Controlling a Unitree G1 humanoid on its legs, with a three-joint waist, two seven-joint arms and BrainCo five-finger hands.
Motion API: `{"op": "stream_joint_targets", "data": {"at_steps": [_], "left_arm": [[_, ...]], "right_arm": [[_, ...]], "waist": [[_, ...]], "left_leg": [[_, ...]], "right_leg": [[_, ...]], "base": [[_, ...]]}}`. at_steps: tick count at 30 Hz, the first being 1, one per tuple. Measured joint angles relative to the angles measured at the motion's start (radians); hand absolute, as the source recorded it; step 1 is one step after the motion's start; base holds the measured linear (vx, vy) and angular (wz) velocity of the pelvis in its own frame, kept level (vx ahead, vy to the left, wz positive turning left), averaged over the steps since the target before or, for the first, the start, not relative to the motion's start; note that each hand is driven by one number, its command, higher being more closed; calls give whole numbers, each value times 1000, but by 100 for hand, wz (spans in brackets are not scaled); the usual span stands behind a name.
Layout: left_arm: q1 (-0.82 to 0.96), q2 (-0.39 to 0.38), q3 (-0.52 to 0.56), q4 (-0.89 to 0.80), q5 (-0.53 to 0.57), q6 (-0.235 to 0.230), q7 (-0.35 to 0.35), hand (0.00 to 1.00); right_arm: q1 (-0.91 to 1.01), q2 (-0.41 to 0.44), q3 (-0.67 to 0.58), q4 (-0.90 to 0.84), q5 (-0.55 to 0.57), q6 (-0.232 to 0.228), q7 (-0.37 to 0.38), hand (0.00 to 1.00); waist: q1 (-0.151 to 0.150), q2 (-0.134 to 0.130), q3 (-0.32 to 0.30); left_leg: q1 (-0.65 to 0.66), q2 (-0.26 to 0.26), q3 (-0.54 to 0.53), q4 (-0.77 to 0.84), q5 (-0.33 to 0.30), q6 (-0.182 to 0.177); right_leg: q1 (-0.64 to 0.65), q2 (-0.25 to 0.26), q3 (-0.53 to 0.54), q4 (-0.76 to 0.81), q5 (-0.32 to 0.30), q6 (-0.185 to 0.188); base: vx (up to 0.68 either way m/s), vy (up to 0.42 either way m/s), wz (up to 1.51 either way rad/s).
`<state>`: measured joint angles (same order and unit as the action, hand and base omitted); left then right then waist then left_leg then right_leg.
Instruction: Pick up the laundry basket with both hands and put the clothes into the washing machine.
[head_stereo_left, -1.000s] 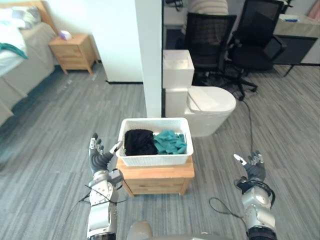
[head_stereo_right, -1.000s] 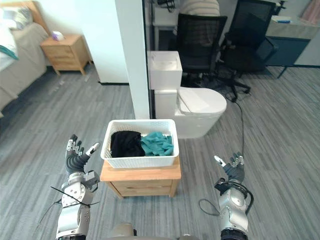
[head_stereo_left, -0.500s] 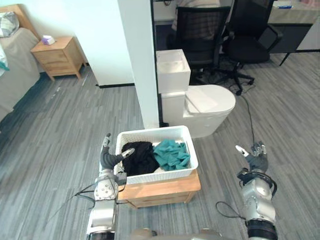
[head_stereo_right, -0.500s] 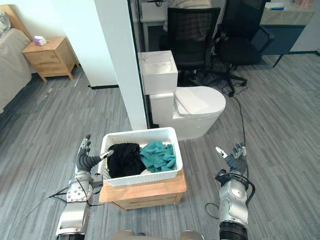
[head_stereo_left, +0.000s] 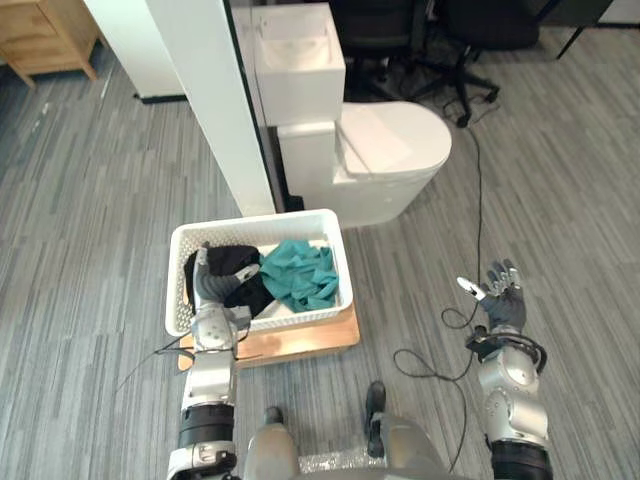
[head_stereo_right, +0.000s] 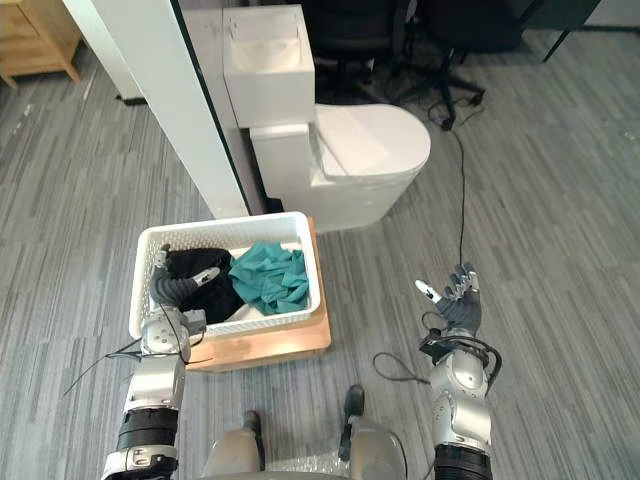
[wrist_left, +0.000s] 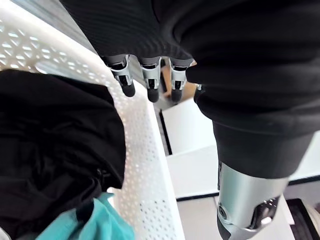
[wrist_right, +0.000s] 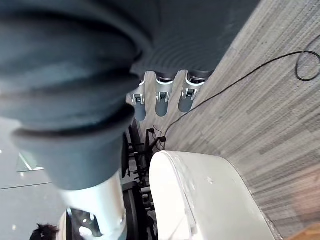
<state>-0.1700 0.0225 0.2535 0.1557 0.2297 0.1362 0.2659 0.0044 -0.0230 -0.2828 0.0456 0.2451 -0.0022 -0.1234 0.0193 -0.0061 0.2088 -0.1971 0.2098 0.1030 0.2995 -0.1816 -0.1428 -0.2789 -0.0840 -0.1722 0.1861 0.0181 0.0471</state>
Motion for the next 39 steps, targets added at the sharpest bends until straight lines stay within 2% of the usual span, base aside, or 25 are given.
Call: {"op": "stream_joint_targets", "data": {"at_steps": [5,8,10,18,22,26,31,39], "left_arm": [[-10,0,72,-29,19,8,47,0],[-53,1,112,-46,17,9,81,0],[-92,17,144,-79,8,10,110,0],[-232,90,189,-119,-1,21,146,0],[-265,126,188,-119,-4,36,140,0],[-319,178,185,-92,-4,51,103,0],[-403,239,187,-33,-4,77,82,0],[-428,290,189,3,12,100,50,0]], "right_arm": [[5,10,29,-86,19,-2,4,0],[5,8,28,-123,29,-19,10,0],[3,8,35,-149,30,-19,8,0],[3,-5,45,-191,31,-33,-15,0],[1,-7,46,-205,32,-33,-29,0],[4,-21,47,-260,42,-33,-29,0],[2,-29,48,-271,55,-33,-29,0],[5,-49,51,-325,68,-34,-28,0]], "waist": [[4,-5,45],[24,-10,86],[27,-16,115],[27,-29,181],[27,-30,204],[28,-33,227],[28,-45,253],[31,-51,275]], "left_leg": [[-51,0,-14,20,0,0],[-74,1,-20,33,0,0],[-103,1,-24,46,0,0],[-148,0,-43,60,0,0],[-162,1,-47,62,0,0],[-193,2,-54,68,1,0],[-230,15,-58,78,1,0],[-254,25,-43,102,1,-1]], "right_leg": [[-35,-2,-12,3,3,-1],[-50,-3,-17,5,5,-3],[-73,-5,-19,12,7,-5],[-104,-7,-34,20,8,-5],[-116,-7,-38,22,8,-5],[-140,-7,-45,25,9,-6],[-165,-5,-54,25,10,-8],[-182,-4,-61,37,10,-9]], "base": [[-2,-5,5],[-4,-5,5],[-13,-5,2],[4,-1,4],[0,0,0],[15,1,3],[29,-2,3],[0,1,0]]}}
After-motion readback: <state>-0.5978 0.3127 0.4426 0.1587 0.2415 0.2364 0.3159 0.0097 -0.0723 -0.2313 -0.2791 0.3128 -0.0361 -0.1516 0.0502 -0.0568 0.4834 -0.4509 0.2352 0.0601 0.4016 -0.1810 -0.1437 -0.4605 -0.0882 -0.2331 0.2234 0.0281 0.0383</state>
